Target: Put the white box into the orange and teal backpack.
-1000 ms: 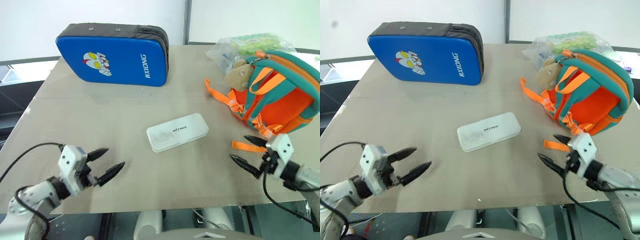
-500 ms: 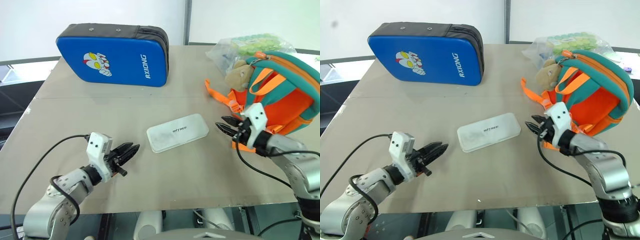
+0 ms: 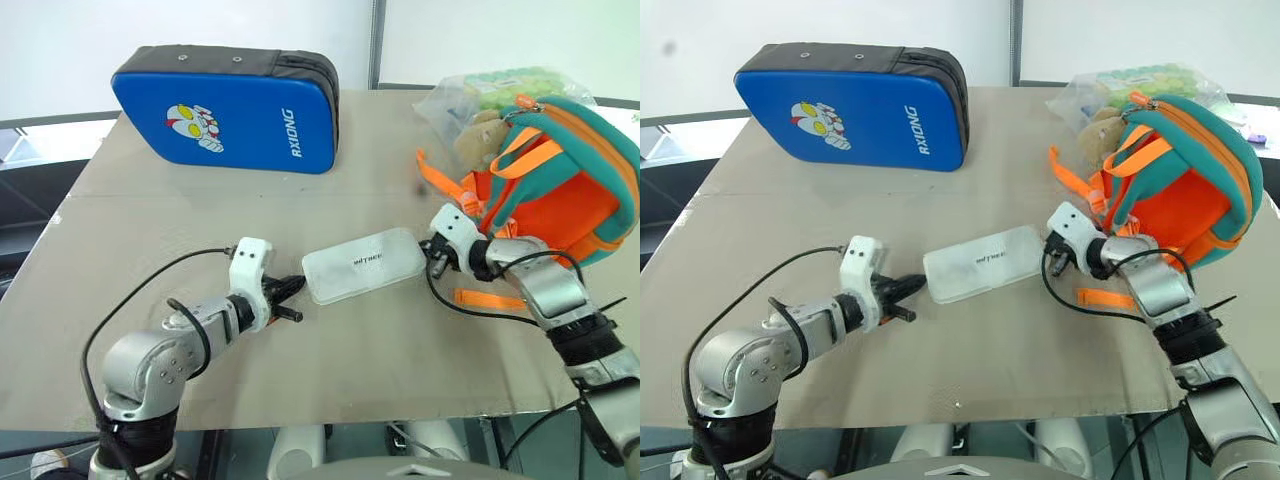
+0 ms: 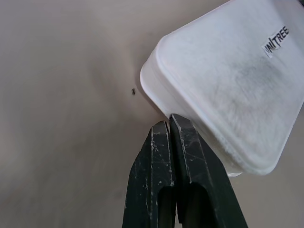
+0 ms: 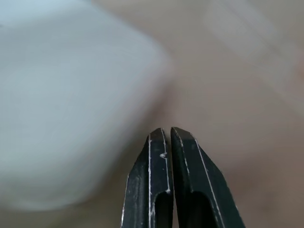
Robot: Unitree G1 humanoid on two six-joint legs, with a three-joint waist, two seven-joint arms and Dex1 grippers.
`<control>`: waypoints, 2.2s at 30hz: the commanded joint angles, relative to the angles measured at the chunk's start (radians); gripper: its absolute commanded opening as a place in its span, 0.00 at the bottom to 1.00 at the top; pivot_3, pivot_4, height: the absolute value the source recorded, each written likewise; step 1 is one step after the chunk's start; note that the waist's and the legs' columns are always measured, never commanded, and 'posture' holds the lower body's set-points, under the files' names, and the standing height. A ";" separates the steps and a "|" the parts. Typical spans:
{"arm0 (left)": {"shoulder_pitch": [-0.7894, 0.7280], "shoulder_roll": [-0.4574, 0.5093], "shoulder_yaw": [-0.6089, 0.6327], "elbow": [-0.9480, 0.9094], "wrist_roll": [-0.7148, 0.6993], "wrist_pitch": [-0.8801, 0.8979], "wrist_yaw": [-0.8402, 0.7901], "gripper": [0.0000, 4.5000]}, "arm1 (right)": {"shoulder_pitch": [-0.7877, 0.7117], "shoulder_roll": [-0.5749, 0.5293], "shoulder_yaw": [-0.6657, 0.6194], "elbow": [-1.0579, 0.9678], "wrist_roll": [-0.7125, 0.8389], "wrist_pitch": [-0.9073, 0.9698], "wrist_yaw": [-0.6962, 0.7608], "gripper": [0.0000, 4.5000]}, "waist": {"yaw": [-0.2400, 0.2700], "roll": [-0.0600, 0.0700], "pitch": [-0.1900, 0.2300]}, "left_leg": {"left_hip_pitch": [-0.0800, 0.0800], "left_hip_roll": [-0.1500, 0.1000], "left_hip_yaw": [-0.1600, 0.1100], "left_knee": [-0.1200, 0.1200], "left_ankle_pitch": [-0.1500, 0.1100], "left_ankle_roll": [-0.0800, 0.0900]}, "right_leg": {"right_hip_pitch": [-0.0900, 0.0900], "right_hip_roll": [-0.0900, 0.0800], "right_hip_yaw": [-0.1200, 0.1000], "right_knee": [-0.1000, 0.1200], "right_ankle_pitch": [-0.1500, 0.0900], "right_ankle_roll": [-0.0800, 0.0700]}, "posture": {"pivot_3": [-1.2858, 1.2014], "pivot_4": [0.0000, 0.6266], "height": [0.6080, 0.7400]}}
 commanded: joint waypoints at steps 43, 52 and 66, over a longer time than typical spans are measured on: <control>-0.247 0.020 0.059 0.485 -0.193 0.389 -0.383 0.99 | 0.259 -0.124 0.035 -0.385 0.031 0.096 0.067 0.00 | -0.001 -0.006 -0.003 | 0.004 0.000 -0.001 0.001 0.000 0.000 | 0.003 -0.001 -0.001 0.001 -0.005 -0.001 | 0.52 0.24 1.00; -0.257 -0.093 0.096 0.530 -0.195 0.354 -0.398 0.62 | 0.218 0.012 -0.011 -0.287 -0.013 -0.026 0.021 0.00 | -0.002 -0.004 -0.009 | 0.006 0.000 -0.001 0.001 0.000 0.000 | 0.005 -0.001 -0.001 0.001 -0.004 -0.004 | 0.52 0.24 1.00; -0.213 -0.209 0.252 0.478 -0.253 0.288 -0.282 0.25 | 0.350 0.085 -0.786 -0.642 0.424 0.378 -0.305 1.00 | 0.006 -0.002 -0.006 | 0.001 -0.001 -0.002 0.000 0.000 0.000 | 0.002 -0.001 -0.001 0.000 -0.004 -0.004 | 0.52 0.24 1.00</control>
